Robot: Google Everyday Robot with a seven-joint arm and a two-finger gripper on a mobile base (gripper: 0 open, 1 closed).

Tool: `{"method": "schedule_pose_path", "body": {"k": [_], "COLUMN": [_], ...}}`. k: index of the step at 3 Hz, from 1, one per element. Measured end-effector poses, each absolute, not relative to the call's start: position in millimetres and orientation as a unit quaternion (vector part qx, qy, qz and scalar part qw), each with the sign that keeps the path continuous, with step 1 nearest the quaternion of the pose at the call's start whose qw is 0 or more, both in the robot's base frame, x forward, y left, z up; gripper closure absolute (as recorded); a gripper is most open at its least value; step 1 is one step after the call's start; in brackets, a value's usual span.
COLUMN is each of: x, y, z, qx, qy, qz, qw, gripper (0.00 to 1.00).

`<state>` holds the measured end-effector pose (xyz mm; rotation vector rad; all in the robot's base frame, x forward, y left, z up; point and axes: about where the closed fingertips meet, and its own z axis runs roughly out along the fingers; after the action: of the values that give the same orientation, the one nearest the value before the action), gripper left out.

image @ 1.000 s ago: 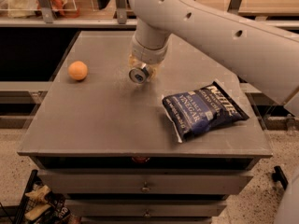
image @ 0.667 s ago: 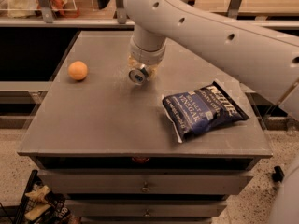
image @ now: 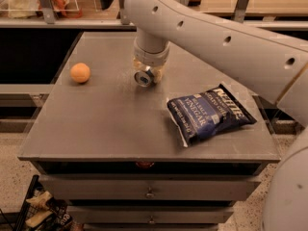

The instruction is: Knock redbull can over

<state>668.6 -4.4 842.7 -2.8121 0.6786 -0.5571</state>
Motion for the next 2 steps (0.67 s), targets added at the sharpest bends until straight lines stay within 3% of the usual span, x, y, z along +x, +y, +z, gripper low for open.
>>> {"method": "schedule_pose_path", "body": {"k": [1,2], "x": [671.3,670.5], "y": [-5.1,-6.0], "z": [840.9,841.6], "qx": [-0.951,-0.952], "qy": [0.229,0.235], "qz": [-0.189,-0.181], "qw": [0.09,0.076], "gripper": [0.14,0.0]}}
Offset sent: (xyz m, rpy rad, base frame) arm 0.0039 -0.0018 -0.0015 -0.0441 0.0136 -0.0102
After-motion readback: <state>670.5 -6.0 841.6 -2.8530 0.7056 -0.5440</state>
